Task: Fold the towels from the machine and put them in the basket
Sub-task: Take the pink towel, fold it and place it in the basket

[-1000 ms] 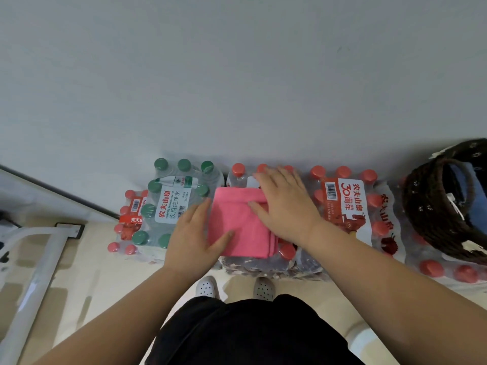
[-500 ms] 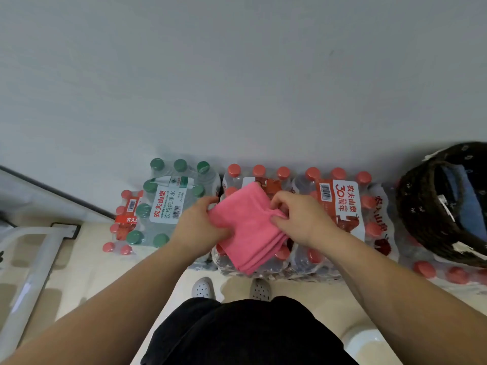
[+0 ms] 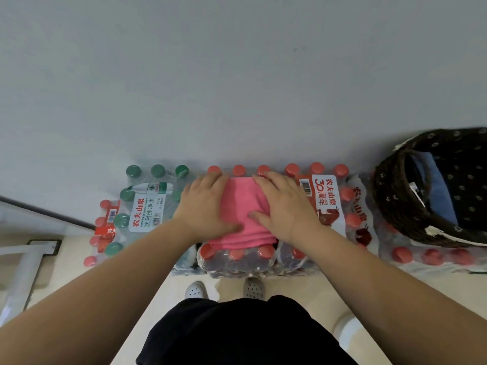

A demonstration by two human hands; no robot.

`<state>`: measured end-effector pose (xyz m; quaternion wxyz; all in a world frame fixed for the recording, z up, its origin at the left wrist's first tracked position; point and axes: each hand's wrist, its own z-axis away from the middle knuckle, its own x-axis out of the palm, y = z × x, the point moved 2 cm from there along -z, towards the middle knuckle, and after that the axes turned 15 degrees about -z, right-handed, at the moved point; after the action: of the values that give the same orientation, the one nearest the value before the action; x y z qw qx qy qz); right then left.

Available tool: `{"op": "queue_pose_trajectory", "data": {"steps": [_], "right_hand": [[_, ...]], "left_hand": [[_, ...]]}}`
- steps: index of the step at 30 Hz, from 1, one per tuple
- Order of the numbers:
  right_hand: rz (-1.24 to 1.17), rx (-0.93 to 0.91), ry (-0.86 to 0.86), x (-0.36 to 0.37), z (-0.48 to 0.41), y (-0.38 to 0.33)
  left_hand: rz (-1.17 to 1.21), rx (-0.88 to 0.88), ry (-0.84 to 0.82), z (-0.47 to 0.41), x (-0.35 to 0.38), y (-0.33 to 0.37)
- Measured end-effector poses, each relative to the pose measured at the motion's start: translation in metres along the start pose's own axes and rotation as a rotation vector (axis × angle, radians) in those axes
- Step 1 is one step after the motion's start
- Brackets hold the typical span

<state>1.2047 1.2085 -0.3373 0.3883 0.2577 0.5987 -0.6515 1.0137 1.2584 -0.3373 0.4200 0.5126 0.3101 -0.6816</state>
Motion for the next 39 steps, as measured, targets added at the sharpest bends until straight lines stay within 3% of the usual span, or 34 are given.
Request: {"op": "queue_pose_trajectory", "data": {"steps": [3, 9, 17, 20, 23, 26, 31, 33, 37, 39], "right_hand": [[0.046, 0.057, -0.165, 0.002, -0.015, 0.013], [0.073, 0.0, -0.265, -0.006, -0.024, 0.027], [0.101, -0.121, -0.296, -0.021, -0.054, 0.015], [0.203, -0.133, -0.315, -0.019, -0.063, 0.007], [0.254, -0.117, -0.332, -0.012, -0.069, 0.001], [0.232, -0.12, -0.297, -0.014, -0.071, -0.002], [0.031, -0.058, 0.003, -0.017, -0.062, -0.003], [-0.089, -0.031, -0.011, -0.015, -0.052, -0.003], [-0.098, -0.063, 0.028, -0.006, -0.034, 0.002], [-0.055, -0.15, 0.106, 0.001, -0.025, 0.002]], "left_hand": [[-0.12, 0.091, -0.127, 0.002, 0.014, -0.003], [-0.226, 0.213, -0.138, -0.001, 0.028, -0.017], [0.103, 0.064, -0.011, -0.027, -0.001, -0.026], [0.053, 0.052, -0.093, -0.038, -0.015, -0.022], [-0.145, 0.072, -0.157, -0.046, -0.024, -0.014], [-0.247, 0.101, -0.046, -0.051, -0.029, -0.004], [-0.273, 0.056, 0.216, -0.046, -0.033, -0.004], [-0.231, 0.043, 0.289, -0.041, -0.026, -0.008], [-0.213, 0.166, 0.475, -0.022, -0.006, -0.011], [-0.278, 0.229, 0.443, -0.011, 0.007, -0.011]]}}
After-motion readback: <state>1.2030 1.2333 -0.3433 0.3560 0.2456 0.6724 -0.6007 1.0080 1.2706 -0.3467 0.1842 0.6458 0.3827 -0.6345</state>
